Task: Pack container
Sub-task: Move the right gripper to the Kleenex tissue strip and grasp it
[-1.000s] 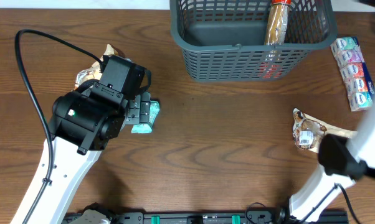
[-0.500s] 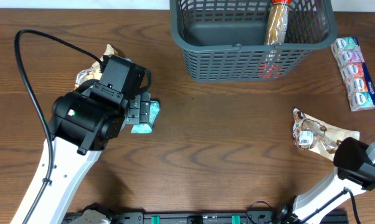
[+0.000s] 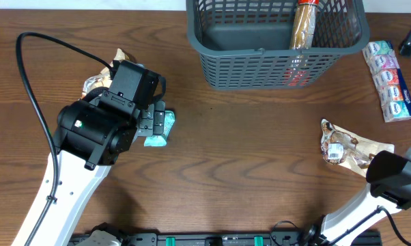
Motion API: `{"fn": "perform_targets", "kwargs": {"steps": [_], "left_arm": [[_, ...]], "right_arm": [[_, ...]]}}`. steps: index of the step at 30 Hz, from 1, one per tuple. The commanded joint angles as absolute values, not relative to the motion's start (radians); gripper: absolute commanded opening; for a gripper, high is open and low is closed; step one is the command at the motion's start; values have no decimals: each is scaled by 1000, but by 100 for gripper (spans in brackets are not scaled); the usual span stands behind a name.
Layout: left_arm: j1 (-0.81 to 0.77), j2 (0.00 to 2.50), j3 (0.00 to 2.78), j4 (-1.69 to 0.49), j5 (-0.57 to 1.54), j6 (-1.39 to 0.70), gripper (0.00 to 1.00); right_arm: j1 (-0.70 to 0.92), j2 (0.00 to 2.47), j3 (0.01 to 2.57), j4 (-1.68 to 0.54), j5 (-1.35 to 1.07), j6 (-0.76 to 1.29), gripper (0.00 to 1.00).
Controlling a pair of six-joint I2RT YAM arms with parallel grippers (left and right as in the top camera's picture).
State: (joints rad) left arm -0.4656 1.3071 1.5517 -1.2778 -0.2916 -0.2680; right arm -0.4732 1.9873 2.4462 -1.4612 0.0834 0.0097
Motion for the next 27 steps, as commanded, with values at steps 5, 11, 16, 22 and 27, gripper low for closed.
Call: {"fn": "perform_targets", "kwargs": {"steps": [5, 11, 16, 22, 27], "left_arm": [[-461, 1308, 1567, -1279, -298, -266, 99], [-461, 1308, 1567, -1282, -298, -266, 99], [-461, 1308, 1567, -1286, -298, -266, 99], [-461, 1308, 1567, -1286, -298, -266, 99], [-461, 1308, 1567, -1287, -298, -266, 99]], "right_arm": [[-492, 1982, 2301, -1322, 27, -59, 99], [-492, 1982, 2201, -1282, -102, -469, 99], [-492, 1984, 2124, -1215, -65, -513, 99], [-502, 2060, 2097, -1191, 47, -514, 99], [-525, 2150, 2097, -1173, 67, -514, 96]]}}
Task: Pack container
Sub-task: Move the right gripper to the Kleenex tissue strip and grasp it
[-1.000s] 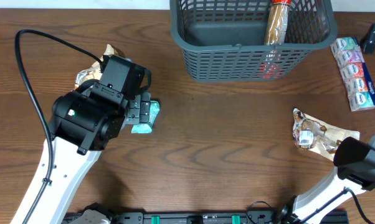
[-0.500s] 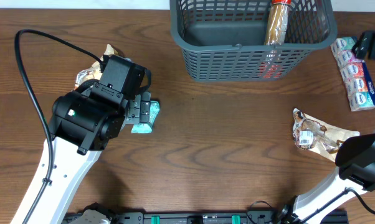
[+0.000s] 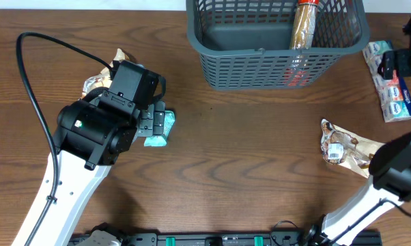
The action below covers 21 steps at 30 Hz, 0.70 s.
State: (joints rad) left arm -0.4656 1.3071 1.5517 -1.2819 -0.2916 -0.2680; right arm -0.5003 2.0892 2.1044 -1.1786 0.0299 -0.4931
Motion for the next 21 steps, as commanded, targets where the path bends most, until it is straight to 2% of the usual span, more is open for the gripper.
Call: {"fn": "perform_targets", "kwargs": {"steps": [1, 15, 21], "left_arm": [[-461, 1308, 1567, -1287, -298, -266, 99], [-461, 1316, 1567, -1294, -298, -266, 99], [-461, 1338, 1567, -1294, -298, -266, 99]], "right_arm": [[-532, 2162, 2097, -1169, 62, -514, 95], [-667, 2213, 2097, -1062, -18, -514, 99], [-661, 2281, 2097, -1048, -60, -511, 99]]}}
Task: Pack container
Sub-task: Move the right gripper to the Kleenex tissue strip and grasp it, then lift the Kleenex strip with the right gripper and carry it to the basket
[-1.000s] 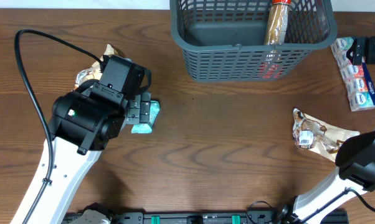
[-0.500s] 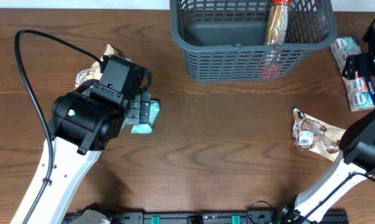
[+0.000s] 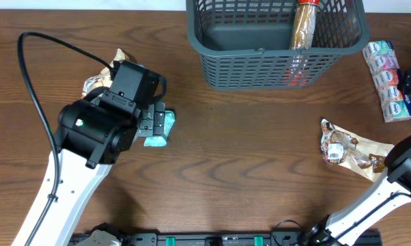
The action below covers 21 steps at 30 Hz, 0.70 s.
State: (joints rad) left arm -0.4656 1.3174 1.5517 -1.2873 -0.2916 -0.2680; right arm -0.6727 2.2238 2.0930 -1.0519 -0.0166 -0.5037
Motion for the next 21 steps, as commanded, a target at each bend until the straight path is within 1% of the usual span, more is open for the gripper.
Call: {"fn": "perform_targets", "kwargs": {"steps": [1, 9, 21], "left_arm": [[-461, 1341, 1567, -1294, -298, -266, 99], [-461, 1368, 1567, -1294, -298, -266, 99], [-461, 1423, 1567, -1294, -297, -266, 99]], "right_arm": [[-657, 2293, 2097, -1043, -60, -513, 99], [-643, 2350, 2097, -994, -72, -514, 99], [-645, 2398, 2097, -1006, -83, -510, 99]]}}
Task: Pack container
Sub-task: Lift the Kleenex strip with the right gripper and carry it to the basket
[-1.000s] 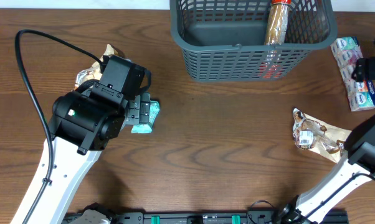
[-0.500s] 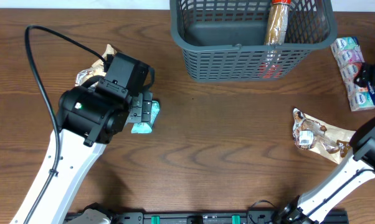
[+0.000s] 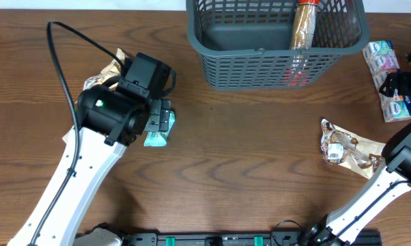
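A dark grey basket (image 3: 212, 58) stands at the top centre and holds a brown tube of biscuits (image 3: 304, 24) and something red (image 3: 298, 76). My left gripper (image 3: 161, 121) sits down on a teal packet (image 3: 156, 139) left of centre, its fingers apparently closed on it. At the right edge, my right gripper (image 3: 402, 85) hovers over a strip of small packets (image 3: 383, 58); its fingers are too dark to read. A crumpled brown and white snack bag (image 3: 345, 150) lies on the table at the lower right.
A silver and orange bag (image 3: 96, 80) lies partly under my left arm at the left. A black cable (image 3: 62, 55) loops from that arm across the table. My right arm's white link (image 3: 369, 205) rises from the bottom right corner.
My left arm has changed pose, its body now further up and right, with the gripper still at the teal packet. My right gripper has shifted slightly left onto the strip of packets.
My left gripper stayed on the teal packet through every moment. My right gripper was out of view at first, then appeared over the top of the packet strip, then sat at the right edge, and now lies over the strip's lower half.
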Motion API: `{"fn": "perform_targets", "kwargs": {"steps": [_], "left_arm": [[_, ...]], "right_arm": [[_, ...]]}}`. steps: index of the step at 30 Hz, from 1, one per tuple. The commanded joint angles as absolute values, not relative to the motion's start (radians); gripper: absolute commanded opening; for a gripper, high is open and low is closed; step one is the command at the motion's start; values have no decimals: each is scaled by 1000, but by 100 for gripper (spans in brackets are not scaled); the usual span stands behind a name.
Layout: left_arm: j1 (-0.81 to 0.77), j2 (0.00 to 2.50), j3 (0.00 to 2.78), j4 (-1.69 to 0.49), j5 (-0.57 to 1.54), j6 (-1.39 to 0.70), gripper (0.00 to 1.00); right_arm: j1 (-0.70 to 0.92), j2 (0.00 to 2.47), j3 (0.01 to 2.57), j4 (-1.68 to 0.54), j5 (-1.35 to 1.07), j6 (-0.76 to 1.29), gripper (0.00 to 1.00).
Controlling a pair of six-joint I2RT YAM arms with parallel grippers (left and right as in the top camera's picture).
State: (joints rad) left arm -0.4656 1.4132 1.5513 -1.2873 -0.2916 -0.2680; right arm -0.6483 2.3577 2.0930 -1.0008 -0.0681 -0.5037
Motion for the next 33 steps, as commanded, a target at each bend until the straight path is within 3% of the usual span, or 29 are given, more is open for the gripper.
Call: {"fn": "perform_targets", "kwargs": {"steps": [1, 13, 14, 15, 16, 17, 18, 26, 33], "left_arm": [[-461, 1423, 1567, -1294, -297, -266, 99], [-461, 1423, 1567, -1294, -297, -266, 99], [-461, 1423, 1567, -1294, -297, -266, 99], [-461, 1423, 1567, -1294, -298, -266, 99], [-461, 1423, 1567, -1294, -297, -266, 99], [-461, 1423, 1567, -1294, -298, -266, 99], [-461, 1423, 1567, -1294, -297, -266, 99], [-461, 1423, 1567, -1294, -298, -266, 99], [-461, 1423, 1567, -1295, -298, -266, 99]], "right_arm": [[-645, 2405, 2097, -1007, -83, -510, 99], [-644, 2454, 2097, -1017, -81, -464, 97], [-644, 2454, 2097, -1017, -79, -455, 87], [-643, 2454, 2097, -1018, -79, -442, 70], [-643, 2454, 2097, -1016, -77, -417, 25], [-643, 2453, 2098, -1012, -75, -386, 9], [-642, 2453, 2101, -1013, -77, -355, 1], [-618, 2449, 2164, -1084, -138, -254, 1], [-559, 2400, 2468, -1236, -149, -161, 1]]}}
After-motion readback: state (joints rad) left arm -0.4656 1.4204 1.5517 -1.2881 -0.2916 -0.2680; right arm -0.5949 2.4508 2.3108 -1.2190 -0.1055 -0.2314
